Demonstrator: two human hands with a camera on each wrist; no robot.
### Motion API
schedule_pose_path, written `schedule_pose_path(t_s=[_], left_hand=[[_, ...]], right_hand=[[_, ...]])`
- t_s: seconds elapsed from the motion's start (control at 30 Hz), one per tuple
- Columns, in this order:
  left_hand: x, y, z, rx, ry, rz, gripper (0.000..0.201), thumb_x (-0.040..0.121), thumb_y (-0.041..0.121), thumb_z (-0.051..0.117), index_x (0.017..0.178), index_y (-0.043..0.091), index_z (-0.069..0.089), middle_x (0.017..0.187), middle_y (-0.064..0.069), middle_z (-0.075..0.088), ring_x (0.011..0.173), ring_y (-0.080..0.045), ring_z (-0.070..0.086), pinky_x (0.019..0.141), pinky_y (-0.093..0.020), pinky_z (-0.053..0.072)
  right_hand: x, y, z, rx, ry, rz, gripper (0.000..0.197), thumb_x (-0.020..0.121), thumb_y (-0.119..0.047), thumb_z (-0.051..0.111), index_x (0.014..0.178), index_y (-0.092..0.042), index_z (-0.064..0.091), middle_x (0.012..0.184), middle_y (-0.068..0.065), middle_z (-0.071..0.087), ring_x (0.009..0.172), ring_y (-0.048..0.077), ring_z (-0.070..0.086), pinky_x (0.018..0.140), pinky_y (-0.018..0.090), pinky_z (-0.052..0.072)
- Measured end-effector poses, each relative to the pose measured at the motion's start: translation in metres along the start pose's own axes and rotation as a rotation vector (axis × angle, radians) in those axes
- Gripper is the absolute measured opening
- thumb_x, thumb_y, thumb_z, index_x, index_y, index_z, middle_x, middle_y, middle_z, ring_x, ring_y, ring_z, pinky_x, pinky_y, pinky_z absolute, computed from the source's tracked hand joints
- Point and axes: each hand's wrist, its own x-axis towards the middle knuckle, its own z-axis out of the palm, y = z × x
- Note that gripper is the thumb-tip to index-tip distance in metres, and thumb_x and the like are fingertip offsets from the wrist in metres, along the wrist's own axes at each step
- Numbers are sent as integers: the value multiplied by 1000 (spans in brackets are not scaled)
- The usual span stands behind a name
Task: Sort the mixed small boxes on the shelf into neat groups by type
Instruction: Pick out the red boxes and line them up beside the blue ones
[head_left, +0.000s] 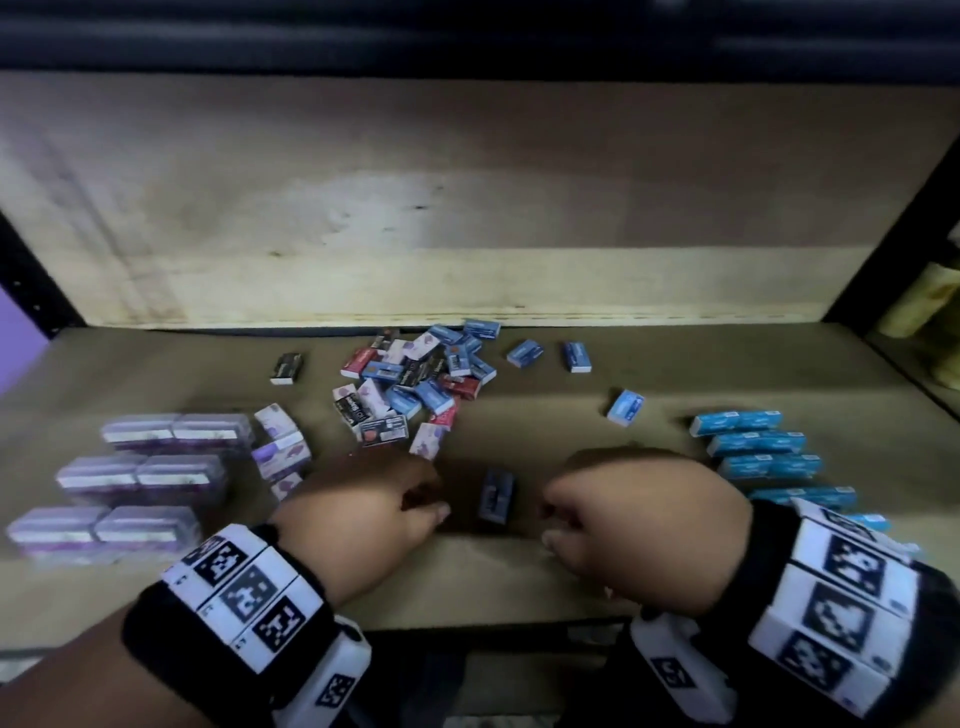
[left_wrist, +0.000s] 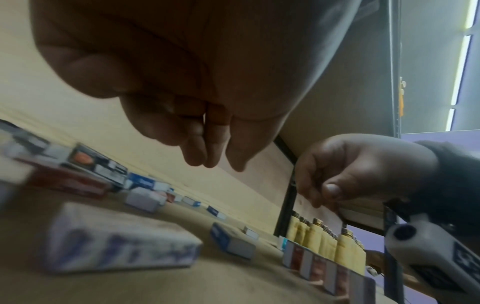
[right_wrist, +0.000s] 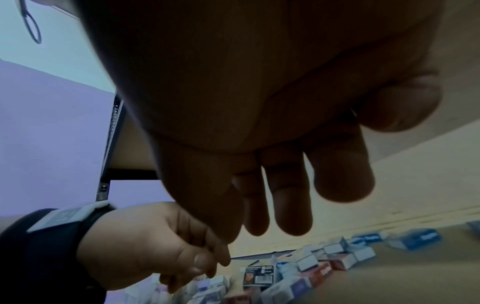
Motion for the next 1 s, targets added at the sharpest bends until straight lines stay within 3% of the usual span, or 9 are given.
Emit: schedule_pose_path(t_s=[0.17, 0.27, 0.4, 0.5, 0.6, 0.7, 0.8, 0.87, 1.0], left_hand=[[-12, -27, -4, -46, 77, -95, 27, 84, 53, 62, 107, 41, 67, 102, 13, 65, 96, -8, 62, 78, -26, 48], [-18, -38, -2, -76, 118, -118, 26, 83, 54, 63, 103, 39, 66, 98, 11, 65, 94, -11, 62, 79, -30, 50], [-21, -47, 0, -154, 180, -152, 31, 81, 53, 64, 110, 43, 65, 103, 13, 67, 97, -9, 63, 82, -28, 51], [-20, -54, 4, -202, 201, -178, 35, 82, 53, 65, 116, 45, 65, 108, 16, 66, 101, -7, 62, 85, -24, 49], [-19, -55, 8, -232, 212, -174, 36, 82, 54, 66, 117, 45, 65, 109, 16, 66, 101, -7, 61, 79, -20, 44], [-20, -57, 10, -261, 218, -158, 38, 82, 55, 64, 119, 48, 63, 111, 17, 66, 102, -7, 60, 78, -19, 42], [-22, -61, 13, -304, 204, -150, 38, 83, 56, 61, 120, 49, 60, 111, 18, 65, 101, -7, 60, 80, -22, 47], [-23, -61, 14, -330, 212, -148, 39, 80, 59, 57, 118, 52, 54, 101, 19, 63, 93, -5, 60, 70, -19, 44], [-23, -62, 16, -355, 236, -153, 37, 80, 58, 57, 116, 51, 50, 98, 16, 64, 89, -3, 59, 67, -20, 41]], right_hand=[[39, -18, -12, 48, -10, -86, 29, 81, -45, 55, 109, -36, 58, 95, -7, 60, 85, 17, 60, 63, 29, 38], [66, -24, -20, 42, -23, -95, 20, 79, -41, 54, 94, -29, 60, 80, -7, 58, 70, 13, 56, 54, 31, 41], [102, -24, -23, 3, -11, -83, 28, 75, -45, 43, 88, -27, 61, 72, -7, 57, 61, 6, 51, 49, 27, 34], [134, -22, -22, -59, -19, -73, 32, 75, -48, 45, 80, -21, 62, 67, -3, 57, 57, 14, 52, 50, 27, 35], [168, -19, -13, -85, -65, -46, 37, 82, -46, 57, 70, -11, 61, 62, 3, 52, 53, 20, 46, 51, 28, 35], [196, -14, 1, -114, -120, -5, 41, 85, -44, 58, 57, -16, 49, 56, 3, 38, 49, 21, 34, 50, 30, 29], [217, -12, 16, -103, -142, 47, 40, 84, -52, 56, 64, -17, 59, 59, 1, 52, 50, 20, 47, 50, 28, 35], [229, -9, 25, -87, -130, 66, 44, 79, -59, 53, 70, -18, 63, 62, -1, 59, 52, 16, 56, 47, 26, 37], [247, -5, 42, -107, -98, 83, 59, 69, -75, 51, 60, -18, 62, 52, -2, 57, 45, 14, 57, 43, 23, 34]])
